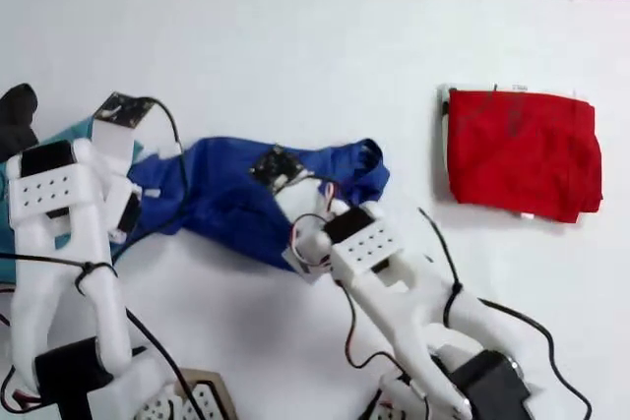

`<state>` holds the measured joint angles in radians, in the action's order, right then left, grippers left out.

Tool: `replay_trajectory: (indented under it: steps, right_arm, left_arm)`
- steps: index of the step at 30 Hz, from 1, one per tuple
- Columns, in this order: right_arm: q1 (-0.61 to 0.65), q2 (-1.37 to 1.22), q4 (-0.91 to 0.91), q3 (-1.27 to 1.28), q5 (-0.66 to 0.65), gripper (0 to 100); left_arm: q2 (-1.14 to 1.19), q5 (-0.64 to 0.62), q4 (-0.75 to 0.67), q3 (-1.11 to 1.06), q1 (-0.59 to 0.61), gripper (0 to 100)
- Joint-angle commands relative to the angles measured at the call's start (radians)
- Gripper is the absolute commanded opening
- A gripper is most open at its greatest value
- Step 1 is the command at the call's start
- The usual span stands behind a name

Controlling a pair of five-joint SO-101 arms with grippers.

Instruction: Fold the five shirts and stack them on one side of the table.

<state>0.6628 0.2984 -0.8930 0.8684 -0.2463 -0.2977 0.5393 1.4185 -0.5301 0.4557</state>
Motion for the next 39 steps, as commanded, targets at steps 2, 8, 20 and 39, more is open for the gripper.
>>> replay_trajectory:
  steps: [2,8,20,39]
  right_arm:
    - [0.002,-0.082,0.012,-0.087,-0.006,18.3]
    - [0.007,-0.236,0.005,-0.161,-0.003,18.0]
    - [0.001,-0.096,-0.054,-0.167,-0.009,2.0]
    - [0.007,-0.044,-0.051,-0.114,-0.009,9.8]
  left_arm:
    - [-0.038,-0.005,-0.009,0.012,0.006,3]
    - [-0.038,-0.003,-0.009,0.012,0.006,3]
    - [-0.038,-0.002,-0.009,0.012,0.006,3]
    - [-0.038,-0.006,-0.031,0.012,0.005,3]
